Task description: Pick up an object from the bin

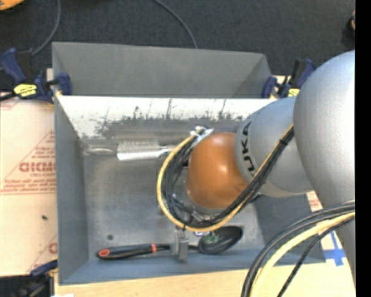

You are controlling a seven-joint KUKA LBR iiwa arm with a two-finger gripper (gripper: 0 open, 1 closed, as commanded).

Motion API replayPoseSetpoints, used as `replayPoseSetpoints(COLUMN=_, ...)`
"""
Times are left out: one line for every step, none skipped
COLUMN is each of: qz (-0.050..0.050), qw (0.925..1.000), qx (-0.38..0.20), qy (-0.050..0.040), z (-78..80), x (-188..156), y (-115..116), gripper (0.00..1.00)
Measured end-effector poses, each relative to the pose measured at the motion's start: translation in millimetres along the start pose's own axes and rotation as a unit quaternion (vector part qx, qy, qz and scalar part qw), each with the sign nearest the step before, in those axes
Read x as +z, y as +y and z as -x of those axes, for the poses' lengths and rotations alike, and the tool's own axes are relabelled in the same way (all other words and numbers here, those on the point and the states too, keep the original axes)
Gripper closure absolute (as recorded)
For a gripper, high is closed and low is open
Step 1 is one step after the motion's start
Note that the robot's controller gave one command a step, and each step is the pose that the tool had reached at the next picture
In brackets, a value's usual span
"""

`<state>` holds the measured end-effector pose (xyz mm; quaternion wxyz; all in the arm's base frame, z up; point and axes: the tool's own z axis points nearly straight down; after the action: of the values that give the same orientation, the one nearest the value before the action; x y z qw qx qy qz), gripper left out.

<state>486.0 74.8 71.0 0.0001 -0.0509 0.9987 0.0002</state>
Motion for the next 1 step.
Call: replayPoseSetpoints(qz=0.001, qw=0.9998, qx=-0.02, qy=-0.0032, z=1.9, x=-76.0, y=1.8, gripper=0.0)
